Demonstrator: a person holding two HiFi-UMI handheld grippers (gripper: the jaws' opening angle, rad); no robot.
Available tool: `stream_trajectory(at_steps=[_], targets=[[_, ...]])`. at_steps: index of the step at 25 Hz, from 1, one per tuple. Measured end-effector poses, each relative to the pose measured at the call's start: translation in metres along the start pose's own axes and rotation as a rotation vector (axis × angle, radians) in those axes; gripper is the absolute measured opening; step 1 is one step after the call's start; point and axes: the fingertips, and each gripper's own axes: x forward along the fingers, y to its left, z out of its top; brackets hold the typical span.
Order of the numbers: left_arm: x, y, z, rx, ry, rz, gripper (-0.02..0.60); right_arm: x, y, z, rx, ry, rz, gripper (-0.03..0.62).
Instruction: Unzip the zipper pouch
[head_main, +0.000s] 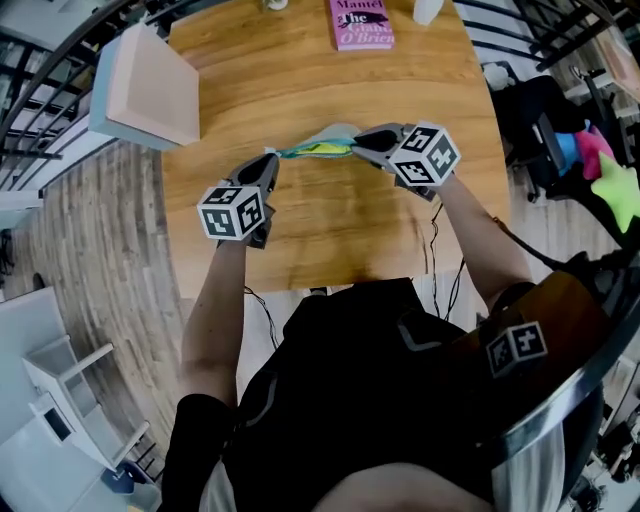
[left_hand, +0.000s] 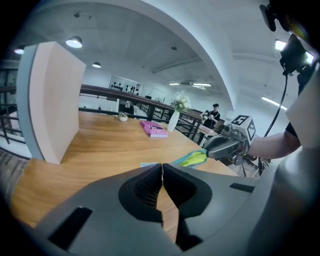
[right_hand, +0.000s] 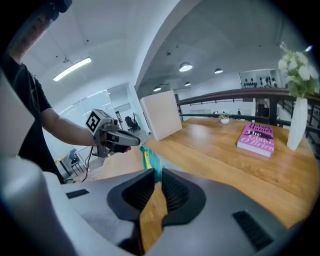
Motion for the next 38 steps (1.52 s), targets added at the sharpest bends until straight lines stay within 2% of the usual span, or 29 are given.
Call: stream_trajectory(at_steps=[6,10,13,19,26,30,34,38], targets=[[0.004,0.005,-0.058,-0.061,0.100,0.004,0.031,0.020,0.016,-0.041,0.036,0.069,0.052,0.054],[0.006,0.007,-0.091,-0.093,0.165,0.010,0.031,0.035,0.024,-0.070,0.020,0.150,0.052,0.054],[0.011,-0.002,-0.118,-0.116,0.219,0.003,0.031,0.038,0.027,-0.097,0.051,0.195,0.054,0.054],[0.014,-0.009,-0.147,-0.128,0.271,-0.019,0.031,0.046,0.029,-0.128,0.105,0.243,0.037,0.054],[0.021,-0.006,-0.160,-0.141,0.287,-0.028,0.031,0.055,0.031,-0.152,0.129,0.312,0.011,0.057],[0.022,-0.006,-0.164,-0.142,0.286,-0.024,0.032,0.056,0.033,-0.159,0.153,0.308,-0.004,0.060],[0.022,0.000,-0.151,-0.161,0.247,-0.068,0.032,0.061,0.028,-0.152,0.173,0.314,-0.029,0.072],[0.010,-0.006,-0.137,-0.154,0.199,-0.073,0.034,0.050,0.033,-0.152,0.196,0.325,-0.042,0.102]])
